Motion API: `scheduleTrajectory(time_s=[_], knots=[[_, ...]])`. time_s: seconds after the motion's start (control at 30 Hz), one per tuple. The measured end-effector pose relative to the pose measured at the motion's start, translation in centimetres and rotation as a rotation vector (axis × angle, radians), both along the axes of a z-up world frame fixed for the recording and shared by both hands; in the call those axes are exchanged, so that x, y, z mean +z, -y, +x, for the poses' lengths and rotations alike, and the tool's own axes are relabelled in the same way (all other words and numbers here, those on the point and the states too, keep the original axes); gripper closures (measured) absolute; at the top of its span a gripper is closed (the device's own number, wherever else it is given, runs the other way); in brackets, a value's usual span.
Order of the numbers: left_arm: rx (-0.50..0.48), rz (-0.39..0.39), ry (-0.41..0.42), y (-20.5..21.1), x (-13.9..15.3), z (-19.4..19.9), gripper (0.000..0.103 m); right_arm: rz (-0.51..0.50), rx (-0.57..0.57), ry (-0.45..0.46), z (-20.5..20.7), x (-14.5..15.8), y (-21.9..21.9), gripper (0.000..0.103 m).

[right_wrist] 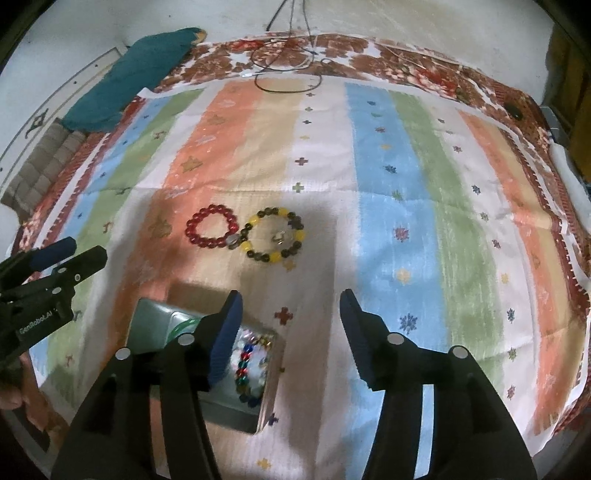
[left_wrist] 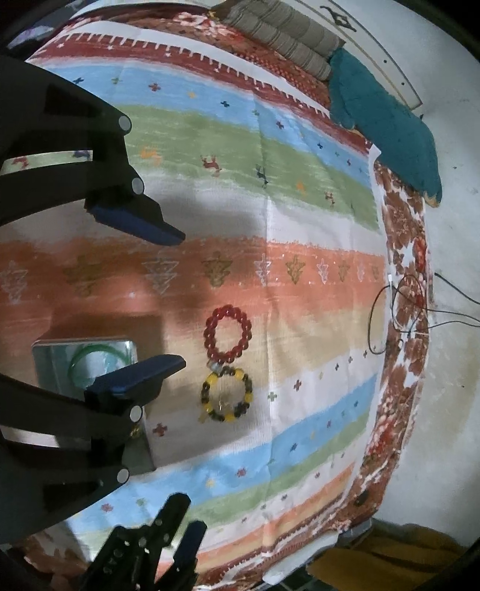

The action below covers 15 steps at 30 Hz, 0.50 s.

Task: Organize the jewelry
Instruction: 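Move both tools to the red bead and yellow-black bead bracelets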

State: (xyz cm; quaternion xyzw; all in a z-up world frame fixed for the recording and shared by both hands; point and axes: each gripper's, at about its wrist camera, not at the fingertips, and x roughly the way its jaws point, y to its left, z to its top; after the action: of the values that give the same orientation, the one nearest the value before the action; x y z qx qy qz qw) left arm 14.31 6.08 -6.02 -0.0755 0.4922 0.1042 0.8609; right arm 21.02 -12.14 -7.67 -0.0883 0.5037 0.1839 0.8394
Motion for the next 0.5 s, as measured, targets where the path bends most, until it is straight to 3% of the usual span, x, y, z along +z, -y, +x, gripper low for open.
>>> scheduleTrajectory(time_s=[0.27, 0.5], knots=[[-0.029, 0.047, -0.033, -0.4, -0.9, 2.3, 0.036, -0.009, -0.012, 0.005, 2.3, -0.4, -0.6, 0.036], [-0.028, 0.073, -0.036, -0.8, -1.6, 3.8, 0.035, -0.031, -0.011, -0.011, 4.0, -1.6, -1.2, 0.034]])
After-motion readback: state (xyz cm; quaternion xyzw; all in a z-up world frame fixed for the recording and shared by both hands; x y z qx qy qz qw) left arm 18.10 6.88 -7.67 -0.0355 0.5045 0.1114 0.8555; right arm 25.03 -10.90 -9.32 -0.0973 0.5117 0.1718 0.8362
